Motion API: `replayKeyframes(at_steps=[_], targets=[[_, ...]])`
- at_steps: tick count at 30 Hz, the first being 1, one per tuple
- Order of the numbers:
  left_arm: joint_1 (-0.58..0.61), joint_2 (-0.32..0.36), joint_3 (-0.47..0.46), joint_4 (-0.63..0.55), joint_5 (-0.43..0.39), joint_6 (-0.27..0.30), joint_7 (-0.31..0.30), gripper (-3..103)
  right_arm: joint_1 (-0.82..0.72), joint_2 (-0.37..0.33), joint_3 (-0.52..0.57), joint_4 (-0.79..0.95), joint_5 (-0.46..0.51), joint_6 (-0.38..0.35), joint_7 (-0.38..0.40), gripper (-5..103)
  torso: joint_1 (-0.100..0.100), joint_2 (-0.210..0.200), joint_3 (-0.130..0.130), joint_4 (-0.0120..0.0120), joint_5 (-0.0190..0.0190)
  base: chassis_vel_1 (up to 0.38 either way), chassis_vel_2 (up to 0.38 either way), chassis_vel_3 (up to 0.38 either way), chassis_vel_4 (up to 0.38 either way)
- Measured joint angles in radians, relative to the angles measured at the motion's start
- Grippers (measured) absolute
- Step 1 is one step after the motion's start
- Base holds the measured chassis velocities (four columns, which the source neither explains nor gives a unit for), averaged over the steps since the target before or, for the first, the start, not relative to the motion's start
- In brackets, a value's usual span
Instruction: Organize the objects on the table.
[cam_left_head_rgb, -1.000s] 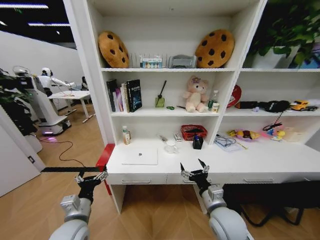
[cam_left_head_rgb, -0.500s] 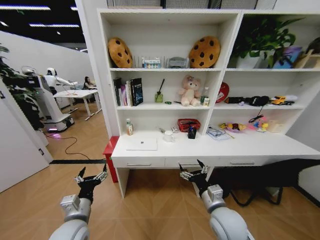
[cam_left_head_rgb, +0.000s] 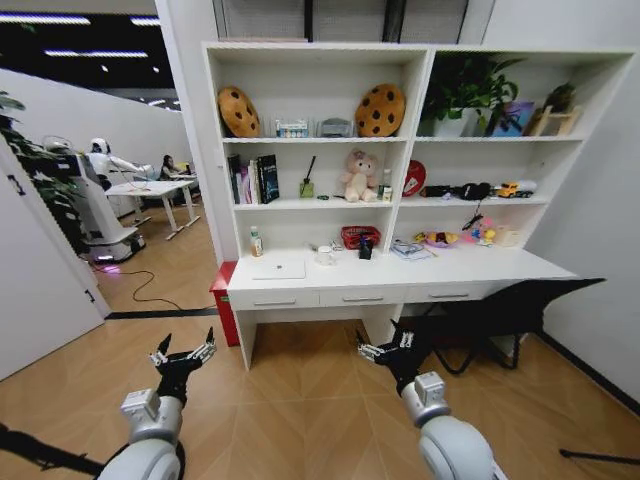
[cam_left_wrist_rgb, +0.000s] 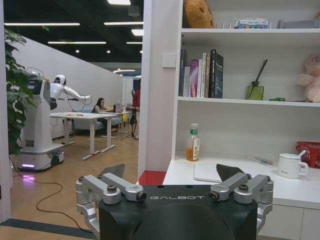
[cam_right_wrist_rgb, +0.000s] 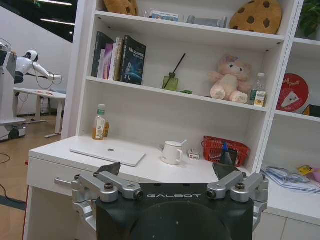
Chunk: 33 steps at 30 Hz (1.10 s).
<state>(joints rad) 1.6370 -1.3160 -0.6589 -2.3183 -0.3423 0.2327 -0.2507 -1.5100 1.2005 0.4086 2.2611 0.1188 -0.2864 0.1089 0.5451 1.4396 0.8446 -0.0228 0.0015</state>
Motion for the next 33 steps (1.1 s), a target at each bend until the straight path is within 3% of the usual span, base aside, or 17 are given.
replayKeyframes(at_steps=[1, 2, 5, 7, 33], targets=[[0.0, 0.0, 0.0, 0.0, 0.0, 0.0, 0.0, 100, -0.001, 0.0, -0.001, 0.0, 0.0, 0.0, 0.0, 100, 0.0, 0.0, 0.0, -0.0001, -0.0001, -0.009, 0.097, 0.105, -0.042], [0.0, 0.0, 0.0, 0.0, 0.0, 0.0, 0.0, 100, -0.002, 0.002, -0.002, 0.001, -0.002, 0.0, -0.001, 100, 0.001, 0.0, 0.0, -0.0005, -0.0027, -0.055, 0.038, 0.105, -0.04], [0.0, 0.0, 0.0, 0.0, 0.0, 0.0, 0.0, 100, -0.005, 0.005, -0.003, 0.001, -0.008, 0.0, -0.002, 100, 0.001, -0.001, 0.0, -0.0009, -0.0007, -0.051, 0.034, 0.053, -0.046], [0.0, 0.0, 0.0, 0.0, 0.0, 0.0, 0.0, 100, -0.009, 0.007, -0.004, 0.002, -0.01, 0.0, -0.003, 100, 0.0, 0.0, 0.0, -0.0009, -0.0022, 0.0, 0.0, 0.0, 0.0], [0.0, 0.0, 0.0, 0.0, 0.0, 0.0, 0.0, 100, -0.031, 0.024, 0.002, 0.009, -0.019, 0.027, -0.004, 100, 0.0, 0.0, 0.0, -0.0006, -0.0015, 0.008, 0.002, -0.001, 0.006]])
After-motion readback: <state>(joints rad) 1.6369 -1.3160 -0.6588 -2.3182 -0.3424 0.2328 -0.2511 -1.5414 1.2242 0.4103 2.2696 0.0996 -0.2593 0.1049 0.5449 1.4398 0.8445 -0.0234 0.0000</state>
